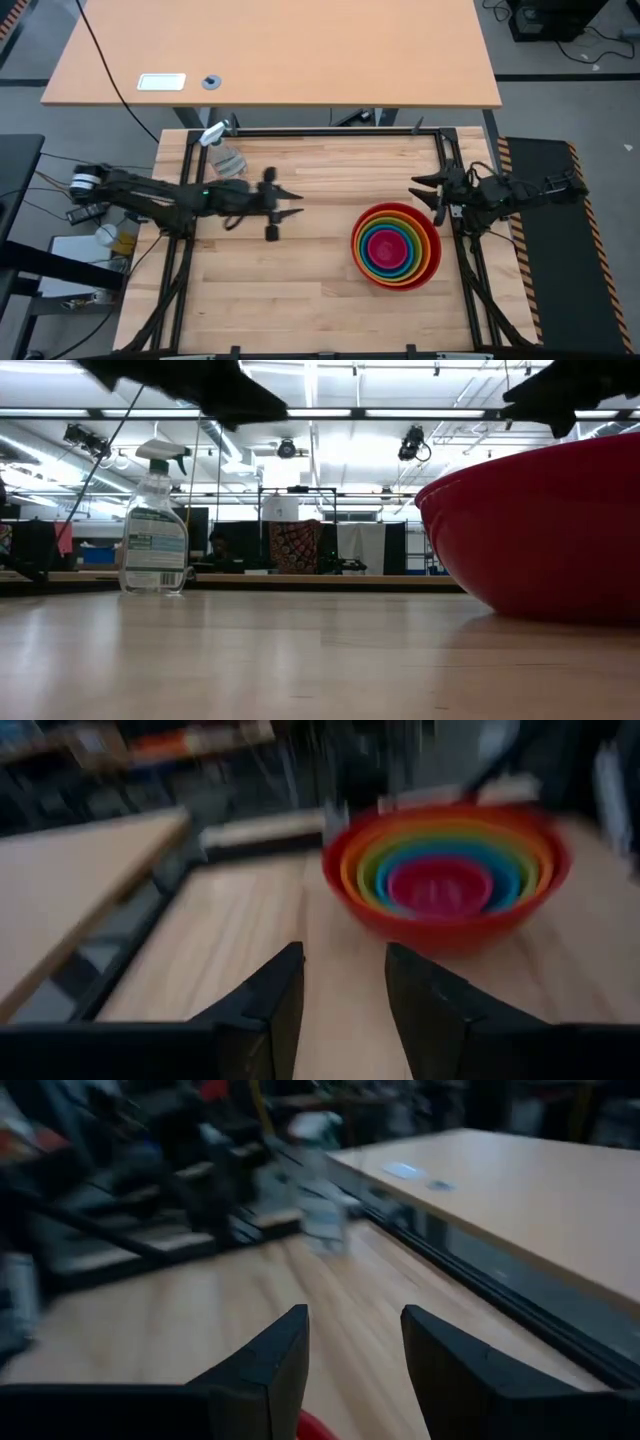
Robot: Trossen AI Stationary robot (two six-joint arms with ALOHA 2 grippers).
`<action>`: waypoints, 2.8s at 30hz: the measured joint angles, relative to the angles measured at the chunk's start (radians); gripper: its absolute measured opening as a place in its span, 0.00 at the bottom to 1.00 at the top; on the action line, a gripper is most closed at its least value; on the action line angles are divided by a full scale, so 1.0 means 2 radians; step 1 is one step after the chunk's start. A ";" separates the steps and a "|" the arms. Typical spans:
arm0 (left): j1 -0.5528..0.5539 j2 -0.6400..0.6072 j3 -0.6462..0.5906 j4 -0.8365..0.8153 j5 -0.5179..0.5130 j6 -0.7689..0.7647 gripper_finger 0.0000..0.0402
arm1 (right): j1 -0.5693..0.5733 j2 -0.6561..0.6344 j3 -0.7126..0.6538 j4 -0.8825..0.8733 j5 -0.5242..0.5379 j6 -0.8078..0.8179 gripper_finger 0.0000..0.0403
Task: Nest bowls inside each other
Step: Return to Home Position
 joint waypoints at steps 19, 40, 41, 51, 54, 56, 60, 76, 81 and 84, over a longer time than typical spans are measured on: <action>0.000 -0.334 -0.314 0.106 -0.075 -0.030 0.36 | -0.037 -0.162 -0.125 0.057 -0.044 0.010 0.42; -0.067 -0.481 -0.315 -0.082 -0.068 -0.085 0.36 | -0.106 -0.161 -0.223 0.316 -0.133 -0.052 0.40; -0.067 -0.488 -0.315 -0.095 -0.061 -0.086 0.36 | -0.106 -0.161 -0.223 0.311 -0.135 -0.058 0.40; -0.065 -0.580 -0.315 -0.133 -0.059 -0.092 0.36 | -0.107 -0.159 -0.224 0.267 -0.096 -0.008 0.40; -0.065 -0.574 -0.315 -0.132 -0.108 -0.120 0.36 | -0.107 -0.159 -0.224 0.273 -0.096 -0.009 0.40; -0.065 -0.570 -0.315 -0.134 -0.112 -0.126 0.36 | -0.107 -0.159 -0.224 0.275 -0.096 -0.009 0.40; -0.065 -0.570 -0.315 -0.133 -0.112 -0.120 0.36 | -0.106 -0.159 -0.224 0.274 -0.097 -0.009 0.40; -0.065 -0.569 -0.315 -0.134 -0.112 -0.119 0.36 | -0.106 -0.159 -0.224 0.274 -0.098 -0.009 0.40; -0.065 -0.569 -0.315 -0.134 -0.112 -0.119 0.36 | -0.106 -0.159 -0.224 0.274 -0.098 -0.009 0.40; -0.065 -0.569 -0.315 -0.134 -0.112 -0.119 0.36 | -0.106 -0.159 -0.224 0.274 -0.098 -0.009 0.40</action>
